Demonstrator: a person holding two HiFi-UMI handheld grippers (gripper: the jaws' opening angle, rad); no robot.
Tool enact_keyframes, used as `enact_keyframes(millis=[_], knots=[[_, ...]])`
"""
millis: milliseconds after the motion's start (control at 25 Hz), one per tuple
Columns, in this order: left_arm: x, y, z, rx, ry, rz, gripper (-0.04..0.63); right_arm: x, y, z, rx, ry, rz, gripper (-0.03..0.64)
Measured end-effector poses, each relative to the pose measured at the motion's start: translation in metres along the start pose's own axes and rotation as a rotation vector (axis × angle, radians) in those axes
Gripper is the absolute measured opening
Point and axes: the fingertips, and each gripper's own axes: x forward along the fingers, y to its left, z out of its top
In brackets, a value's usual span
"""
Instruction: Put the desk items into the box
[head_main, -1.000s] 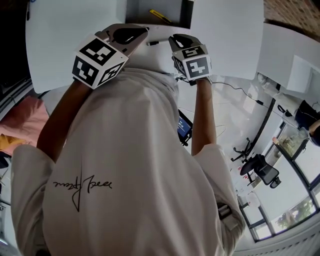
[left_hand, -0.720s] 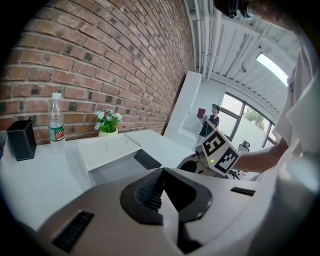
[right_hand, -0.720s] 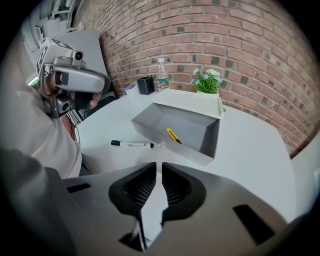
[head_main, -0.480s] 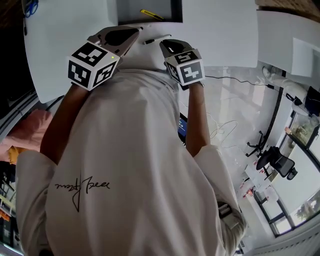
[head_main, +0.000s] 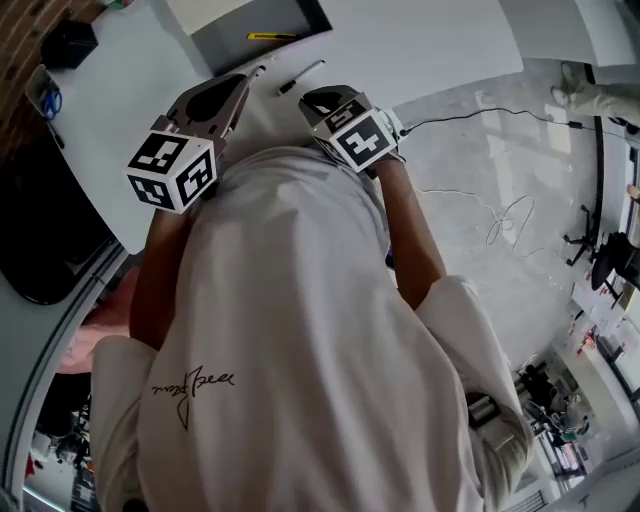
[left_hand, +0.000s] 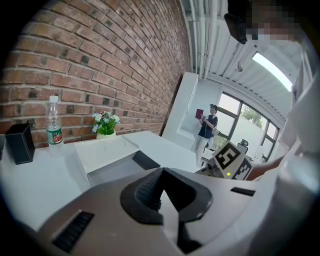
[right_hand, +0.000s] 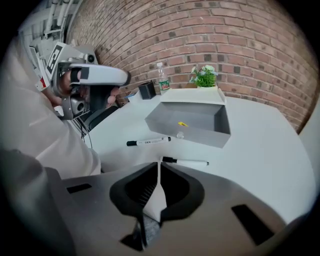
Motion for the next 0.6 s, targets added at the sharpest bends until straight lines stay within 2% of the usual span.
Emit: enact_keyframes(millis=[120,240,320,520,600], knots=[[0.001,0.022,-0.008,-0.033,0.029,0.027,0.002,0.008,0.014,-0.007,-0.028,0.039,0.005,0.040],[0.002,0.036,-0.029,-0.059,0.064,0.066,0.002,0.012,0.023,-0.016,-0.102,0.100,0.011,0.040],[0.006,0.037,-0.043,-0.035,0.108,0.083,0.001,0.013,0.024,-0.022,-0.127,0.123,0.016,0.040],[0.018,0.030,-0.074,0.084,0.238,0.083,0.002,0.009,0.022,-0.023,-0.111,0.119,0.017,0.040],[0.022,0.032,-0.084,0.103,0.277,0.091,0.002,0.009,0.022,-0.024,-0.111,0.122,0.019,0.040]])
